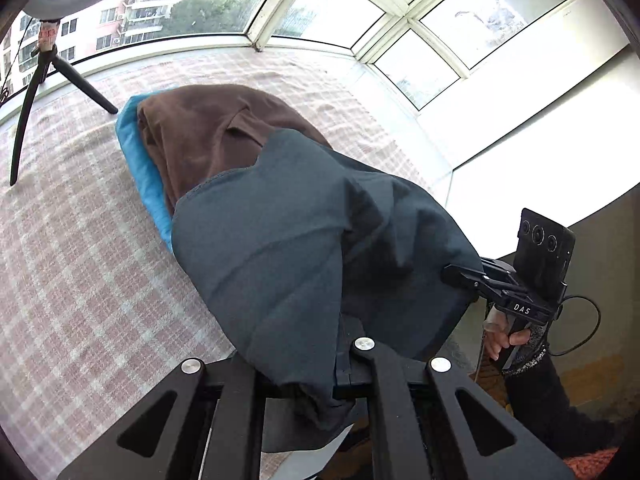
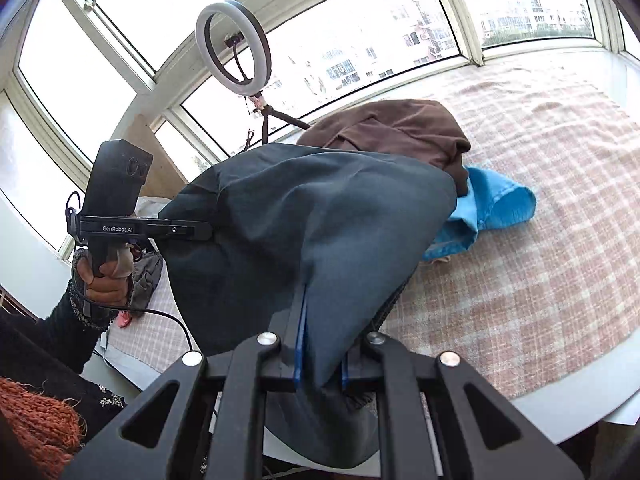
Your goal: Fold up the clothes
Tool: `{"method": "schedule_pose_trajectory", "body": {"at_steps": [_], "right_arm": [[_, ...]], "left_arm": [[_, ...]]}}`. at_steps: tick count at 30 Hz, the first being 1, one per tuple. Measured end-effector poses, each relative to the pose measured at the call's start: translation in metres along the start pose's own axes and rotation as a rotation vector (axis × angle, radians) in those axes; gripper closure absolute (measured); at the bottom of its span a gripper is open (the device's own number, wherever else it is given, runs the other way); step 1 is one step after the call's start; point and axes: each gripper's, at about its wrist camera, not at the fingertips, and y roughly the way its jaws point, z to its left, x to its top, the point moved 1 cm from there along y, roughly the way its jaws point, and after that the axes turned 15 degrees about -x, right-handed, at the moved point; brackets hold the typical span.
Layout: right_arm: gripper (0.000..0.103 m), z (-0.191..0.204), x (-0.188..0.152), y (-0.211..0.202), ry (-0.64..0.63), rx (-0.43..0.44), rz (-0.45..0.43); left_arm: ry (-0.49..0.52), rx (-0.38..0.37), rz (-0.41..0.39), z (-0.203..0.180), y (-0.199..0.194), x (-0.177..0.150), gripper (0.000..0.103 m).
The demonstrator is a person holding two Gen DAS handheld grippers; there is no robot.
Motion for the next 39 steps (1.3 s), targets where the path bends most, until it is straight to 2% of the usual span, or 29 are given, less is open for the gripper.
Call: {"method": "schedule_pose_trajectory", "body": {"at_steps": [4, 7, 9, 12, 15, 16, 18, 20, 24, 25, 26, 27, 29, 32, 34, 35, 39], "right_arm": [[0.091, 0.017, 0.072, -0.038, -0.105, -0.055, -0.084], [0.091, 0.023, 0.126, -0.042, -0.163, -0.087, -0.115], [0.091, 0.024, 0.16, -0.034, -0.2, -0.098, -0.109], [0.089, 0.0, 0.197, 0.029, -0.187, -0.136, -0.021], [0.078, -0.041, 0.216, 0.121, -0.118, -0.198, 0.1], [0.078, -0.055, 0.216, 0.152, -0.094, -0.251, 0.167], [0.077, -0.084, 0.211, 0.195, 0.023, -0.275, 0.289], [0.077, -0.095, 0.203, 0.203, 0.08, -0.22, 0.306], [0.07, -0.096, 0.193, 0.167, 0.071, -0.267, 0.232], [0.07, -0.095, 0.187, 0.152, 0.091, -0.248, 0.197], [0.066, -0.093, 0.18, 0.136, 0.11, -0.23, 0.163], [0.058, -0.087, 0.169, 0.119, 0.124, -0.218, 0.134], [0.051, -0.07, 0.145, 0.095, 0.104, -0.21, 0.089], [0.05, -0.046, 0.11, 0.09, 0.053, -0.264, 0.088], [0.05, -0.05, 0.097, 0.101, 0.08, -0.298, 0.108], [0.05, -0.056, 0.093, 0.107, 0.109, -0.304, 0.12], [0.05, -0.094, 0.092, 0.122, 0.294, -0.219, 0.128]], "left_arm": [[0.09, -0.02, -0.078, -0.021, -0.037, 0.044, 0.095], [0.101, -0.029, -0.148, -0.02, -0.029, 0.097, 0.095], [0.065, -0.052, -0.157, 0.001, -0.023, 0.121, 0.095], [-0.012, -0.055, -0.13, 0.053, 0.004, 0.152, 0.091], [-0.124, 0.037, -0.017, 0.128, 0.059, 0.161, 0.084], [-0.179, 0.075, 0.018, 0.152, 0.074, 0.162, 0.084], [-0.236, 0.017, 0.009, 0.173, 0.075, 0.16, 0.084], [-0.222, -0.008, -0.022, 0.169, 0.06, 0.154, 0.081], [-0.126, 0.039, -0.09, 0.146, 0.021, 0.134, 0.063], [-0.106, 0.062, -0.104, 0.141, 0.011, 0.125, 0.062], [-0.085, 0.086, -0.119, 0.137, 0.002, 0.117, 0.062], [-0.03, 0.142, -0.136, 0.129, -0.001, 0.104, 0.062], [0.057, 0.203, -0.127, 0.117, 0.005, 0.078, 0.06], [0.053, 0.203, -0.062, 0.125, 0.025, 0.065, 0.06], [0.019, 0.197, -0.053, 0.134, 0.032, 0.068, 0.06], [-0.014, 0.162, -0.053, 0.139, 0.035, 0.071, 0.061], [-0.086, 0.045, -0.075, 0.143, 0.042, 0.087, 0.06]]}}
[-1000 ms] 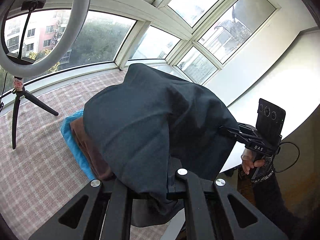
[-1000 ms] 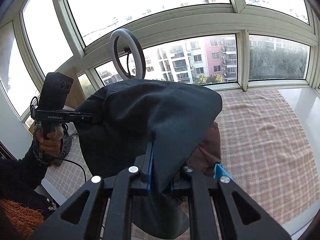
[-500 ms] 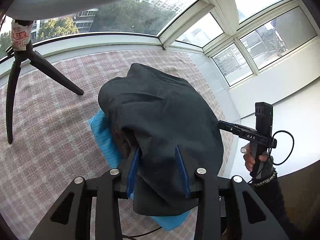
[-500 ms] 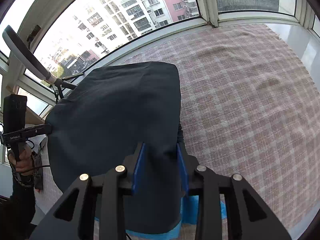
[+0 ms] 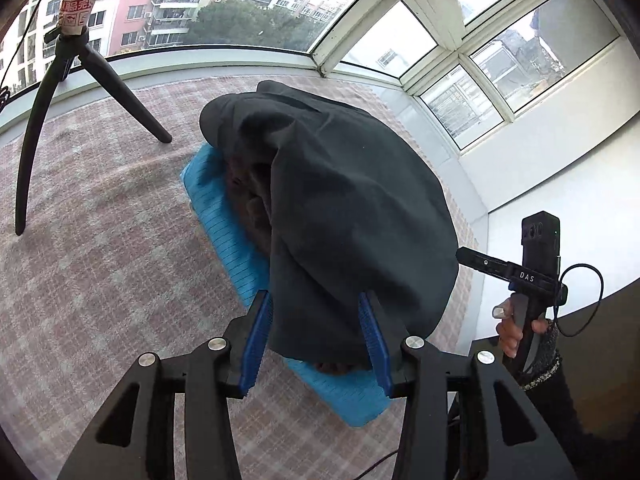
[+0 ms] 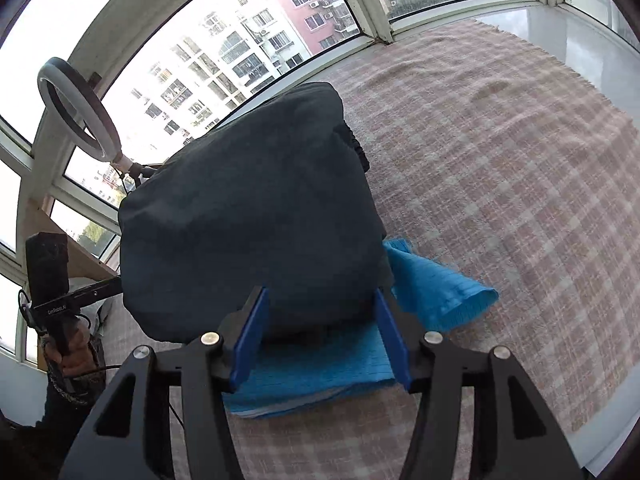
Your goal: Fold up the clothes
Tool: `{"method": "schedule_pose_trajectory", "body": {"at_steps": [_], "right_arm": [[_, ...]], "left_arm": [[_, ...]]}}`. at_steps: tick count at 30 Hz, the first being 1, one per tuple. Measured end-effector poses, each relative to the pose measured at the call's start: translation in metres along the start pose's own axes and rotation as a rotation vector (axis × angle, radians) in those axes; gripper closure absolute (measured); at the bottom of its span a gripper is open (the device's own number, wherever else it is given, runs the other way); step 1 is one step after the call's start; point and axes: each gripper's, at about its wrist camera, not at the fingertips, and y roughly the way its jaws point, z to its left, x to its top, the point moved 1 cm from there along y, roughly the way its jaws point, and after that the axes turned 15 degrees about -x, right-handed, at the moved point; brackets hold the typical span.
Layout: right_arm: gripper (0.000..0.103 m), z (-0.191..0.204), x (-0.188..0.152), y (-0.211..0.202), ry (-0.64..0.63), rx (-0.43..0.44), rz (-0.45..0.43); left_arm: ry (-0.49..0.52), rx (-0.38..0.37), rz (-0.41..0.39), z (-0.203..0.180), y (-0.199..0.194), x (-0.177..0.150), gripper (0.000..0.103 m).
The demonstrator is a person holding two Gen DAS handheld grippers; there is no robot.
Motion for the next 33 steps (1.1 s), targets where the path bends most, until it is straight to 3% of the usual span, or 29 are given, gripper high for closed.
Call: {"method": "schedule_pose_trajectory", "body": {"at_steps": [2, 4, 5, 6, 8, 11, 14, 19, 24, 27, 33], "right_arm": [[0.048, -0.006, 0.006, 0.008, 0.035, 0.013, -0.003], [0.045, -0.006, 0.009, 0.019, 0.032, 0.023, 0.015], [0.045, -0.004, 0.01, 0.023, 0.026, 0.025, 0.025], [0.045, -0.002, 0.011, 0.025, 0.012, 0.014, 0.029], [0.045, 0.003, 0.013, 0.021, -0.009, 0.004, 0.025], [0.045, 0.009, 0.015, -0.003, -0.029, -0.042, -0.025], [0.045, 0.028, 0.001, -0.04, -0.06, -0.042, -0.09], [0.045, 0.102, -0.053, -0.063, -0.173, 0.03, -0.087], [0.045, 0.194, -0.096, -0.026, -0.261, 0.073, -0.031], [0.045, 0.228, -0.096, 0.013, -0.208, 0.121, 0.02], [0.045, 0.248, -0.084, 0.052, -0.021, 0.054, -0.007]], "left_arm": [[0.029, 0.02, 0.017, -0.006, 0.01, 0.005, 0.057], [0.033, 0.05, 0.063, -0.01, 0.022, 0.006, 0.061], [0.029, 0.062, 0.096, -0.01, 0.029, 0.006, 0.076], [0.024, 0.074, 0.128, -0.01, 0.035, 0.006, 0.085], [0.066, 0.103, 0.141, -0.021, 0.034, 0.005, 0.085], [0.053, 0.065, 0.141, -0.024, 0.02, 0.008, 0.083], [0.036, 0.063, 0.101, -0.018, -0.005, 0.013, 0.073], [0.026, 0.162, 0.072, -0.004, -0.031, 0.032, 0.07], [0.059, 0.211, 0.117, -0.004, -0.023, 0.048, 0.068], [0.09, 0.211, 0.141, -0.007, -0.016, 0.058, 0.061], [0.066, 0.151, 0.143, -0.001, -0.015, 0.074, 0.059]]}}
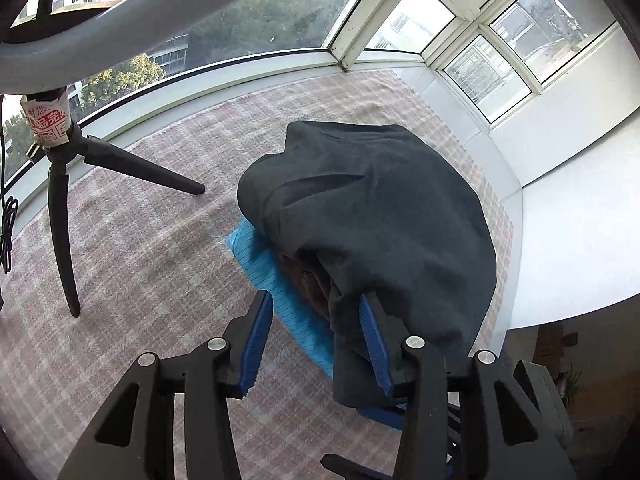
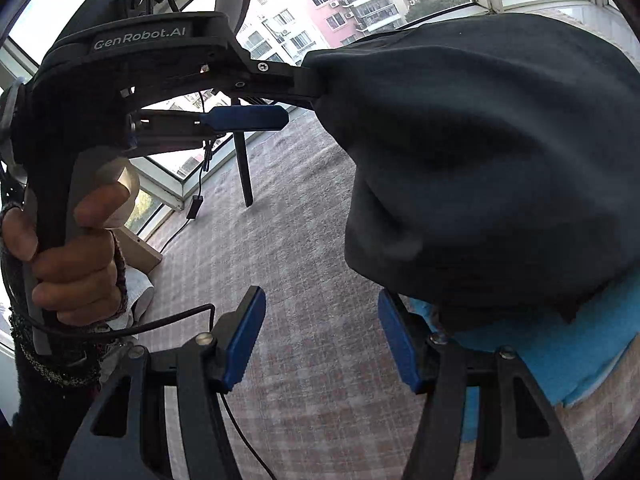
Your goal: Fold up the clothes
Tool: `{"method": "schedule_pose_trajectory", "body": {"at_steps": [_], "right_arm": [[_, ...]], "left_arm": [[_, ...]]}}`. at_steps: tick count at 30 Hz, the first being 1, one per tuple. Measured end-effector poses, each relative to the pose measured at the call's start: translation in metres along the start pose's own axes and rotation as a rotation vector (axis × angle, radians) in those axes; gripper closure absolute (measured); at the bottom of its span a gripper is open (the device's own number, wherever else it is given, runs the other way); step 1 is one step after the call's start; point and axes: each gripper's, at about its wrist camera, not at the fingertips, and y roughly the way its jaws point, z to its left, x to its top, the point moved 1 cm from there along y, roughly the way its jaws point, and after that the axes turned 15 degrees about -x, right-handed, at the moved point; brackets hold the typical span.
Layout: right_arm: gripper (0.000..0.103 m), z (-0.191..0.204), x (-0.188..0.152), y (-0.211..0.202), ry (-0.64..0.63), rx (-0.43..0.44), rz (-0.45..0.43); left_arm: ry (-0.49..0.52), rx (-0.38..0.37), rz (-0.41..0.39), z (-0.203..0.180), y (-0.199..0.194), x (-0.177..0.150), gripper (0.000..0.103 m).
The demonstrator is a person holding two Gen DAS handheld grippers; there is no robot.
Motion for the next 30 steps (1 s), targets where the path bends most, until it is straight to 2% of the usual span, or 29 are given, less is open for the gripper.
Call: {"method": "schedule_pose_trajectory", "body": {"at_steps": [3, 7, 11, 13, 15, 16, 18, 19, 20, 21, 22, 24, 27, 30], "right_arm": [[0.045, -0.003, 0.004, 0.007, 0.076, -0.018, 0.0], [0.045, -0.007, 0.01, 0.01, 0.181, -0.007, -0.009], [0.045, -0.002, 0.014, -0.001, 0.236, -0.002, -0.066], [0.048, 0.0, 0.017, 0.004, 0.257, -0.016, -0.057], [0.066, 0.001, 0.019, 0.008, 0.281, -0.03, -0.049], [0.069, -0.001, 0.02, 0.009, 0.304, -0.032, -0.048], [0.084, -0.005, 0.02, 0.011, 0.328, -0.033, -0.05], [0.087, -0.006, 0.02, 0.012, 0.333, -0.035, -0.049], [0.091, -0.008, 0.02, 0.013, 0.338, -0.035, -0.047], [0.094, -0.009, 0.019, 0.013, 0.343, -0.028, -0.046], [0.095, -0.009, 0.019, 0.011, 0.334, -0.023, -0.05], [0.096, -0.007, 0.02, 0.001, 0.296, -0.026, -0.063], [0.097, 0.001, 0.027, -0.025, 0.199, -0.058, -0.088], [0.098, 0.007, 0.038, -0.047, 0.07, -0.117, -0.071]], "left_arm": [[-0.002, -0.015, -0.004, 0.003, 0.0, 0.009, 0.054], [-0.031, -0.046, 0.018, 0.012, 0.009, 0.016, 0.054], [-0.034, -0.056, 0.024, 0.015, 0.01, 0.019, 0.054], [-0.043, -0.057, 0.024, 0.017, 0.01, 0.02, 0.054], [-0.033, -0.042, 0.031, 0.018, 0.012, 0.022, 0.054], [-0.028, -0.036, 0.034, 0.018, 0.013, 0.022, 0.054], [-0.018, -0.032, 0.033, 0.016, 0.015, 0.022, 0.056], [-0.013, -0.031, 0.032, 0.016, 0.015, 0.022, 0.056], [-0.007, -0.021, 0.025, 0.015, 0.015, 0.022, 0.06], [0.002, -0.015, 0.02, 0.014, 0.014, 0.022, 0.071], [0.011, -0.01, 0.015, 0.012, 0.013, 0.021, 0.076], [0.035, -0.028, 0.002, 0.007, 0.008, 0.021, 0.096], [0.081, -0.031, -0.019, -0.004, -0.003, 0.022, 0.098], [0.106, -0.031, -0.027, -0.012, -0.012, 0.023, 0.1]]}}
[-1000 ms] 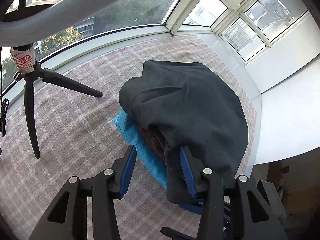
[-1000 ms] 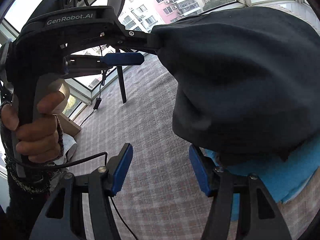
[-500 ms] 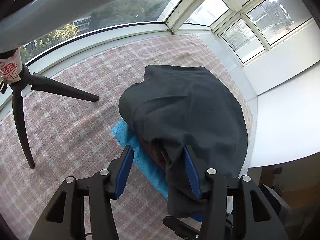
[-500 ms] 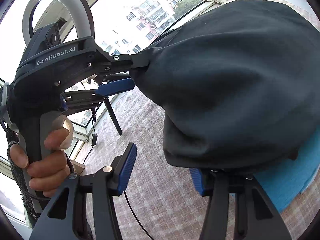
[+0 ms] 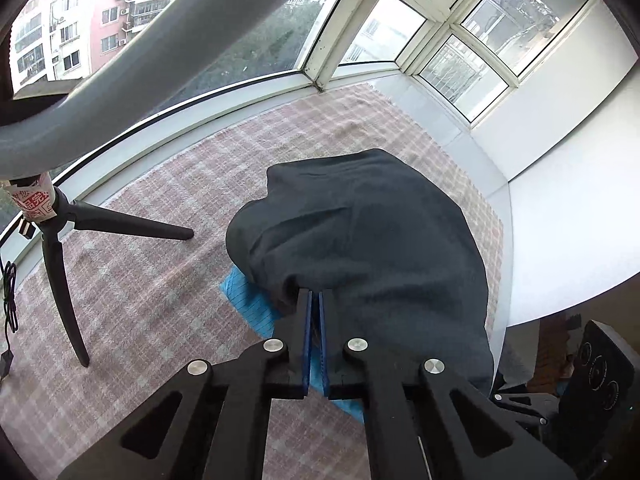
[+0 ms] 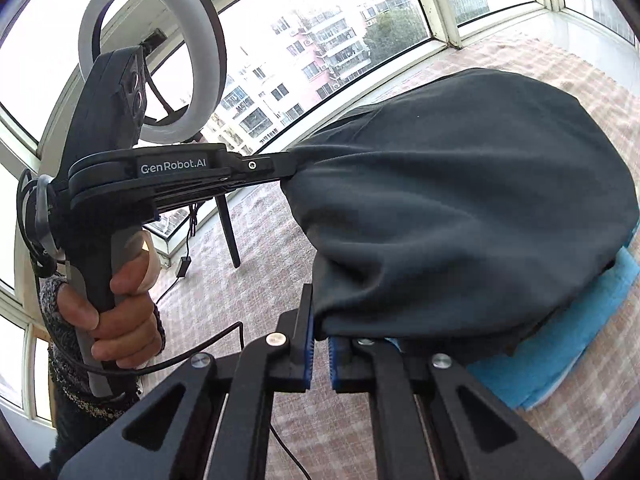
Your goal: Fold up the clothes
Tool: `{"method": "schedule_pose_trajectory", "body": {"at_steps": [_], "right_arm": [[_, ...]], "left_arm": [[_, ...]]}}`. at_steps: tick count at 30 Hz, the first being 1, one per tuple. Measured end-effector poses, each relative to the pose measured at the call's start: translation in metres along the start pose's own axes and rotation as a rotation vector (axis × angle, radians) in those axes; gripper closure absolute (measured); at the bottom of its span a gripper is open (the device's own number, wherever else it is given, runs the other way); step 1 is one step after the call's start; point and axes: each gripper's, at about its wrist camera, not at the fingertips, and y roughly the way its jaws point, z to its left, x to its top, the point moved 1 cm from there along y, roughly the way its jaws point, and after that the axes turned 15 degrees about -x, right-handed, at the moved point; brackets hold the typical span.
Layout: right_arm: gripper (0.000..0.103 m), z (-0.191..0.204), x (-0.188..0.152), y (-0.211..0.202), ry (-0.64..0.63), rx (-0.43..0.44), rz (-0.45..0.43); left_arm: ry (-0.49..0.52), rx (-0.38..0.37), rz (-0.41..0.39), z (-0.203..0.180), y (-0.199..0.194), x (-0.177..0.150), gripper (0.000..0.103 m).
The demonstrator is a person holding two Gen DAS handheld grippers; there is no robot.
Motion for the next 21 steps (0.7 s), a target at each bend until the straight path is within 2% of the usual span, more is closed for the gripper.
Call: {"method": "schedule_pose_trajectory", "body": {"at_steps": [3, 5, 6, 8, 10, 11, 13, 14, 15, 17, 21], "right_arm": [[0.098, -0.003, 0.009, -0.02, -0.157, -0.103, 0.024], [0.098, -0.005, 0.012, -0.034, -0.256, -0.171, 0.047], [0.099, -0.005, 0.011, -0.04, -0.299, -0.188, 0.06], [0.099, -0.007, 0.007, -0.044, -0.365, -0.206, 0.087], [0.099, -0.004, -0.007, -0.028, -0.399, -0.209, 0.129], [0.099, -0.004, -0.014, -0.022, -0.404, -0.205, 0.143], [0.099, -0.006, -0.027, -0.009, -0.415, -0.198, 0.169], [0.099, -0.008, -0.031, -0.006, -0.422, -0.2, 0.168], [0.099, -0.01, -0.032, -0.007, -0.426, -0.204, 0.168], [0.099, -0.014, -0.033, -0.008, -0.434, -0.212, 0.165], [0.099, -0.013, -0.024, -0.02, -0.444, -0.211, 0.142]], "left_arm": [[-0.014, -0.02, -0.007, -0.001, -0.007, -0.001, 0.101], [-0.009, 0.014, -0.016, 0.002, -0.009, -0.003, 0.1], [-0.003, 0.036, -0.016, 0.004, -0.008, -0.004, 0.102], [-0.039, 0.031, -0.005, 0.015, -0.003, -0.006, 0.102], [-0.063, 0.028, 0.009, 0.022, 0.002, -0.01, 0.102], [-0.075, 0.018, 0.015, 0.024, 0.003, -0.013, 0.099], [-0.084, 0.008, 0.026, 0.027, 0.005, -0.021, 0.083], [-0.083, 0.007, 0.03, 0.028, 0.006, -0.026, 0.071], [-0.074, 0.014, 0.036, 0.028, 0.008, -0.029, 0.066], [-0.084, -0.009, 0.053, 0.031, 0.015, -0.032, 0.065], [-0.16, -0.068, 0.024, 0.04, 0.034, -0.02, 0.066]]}}
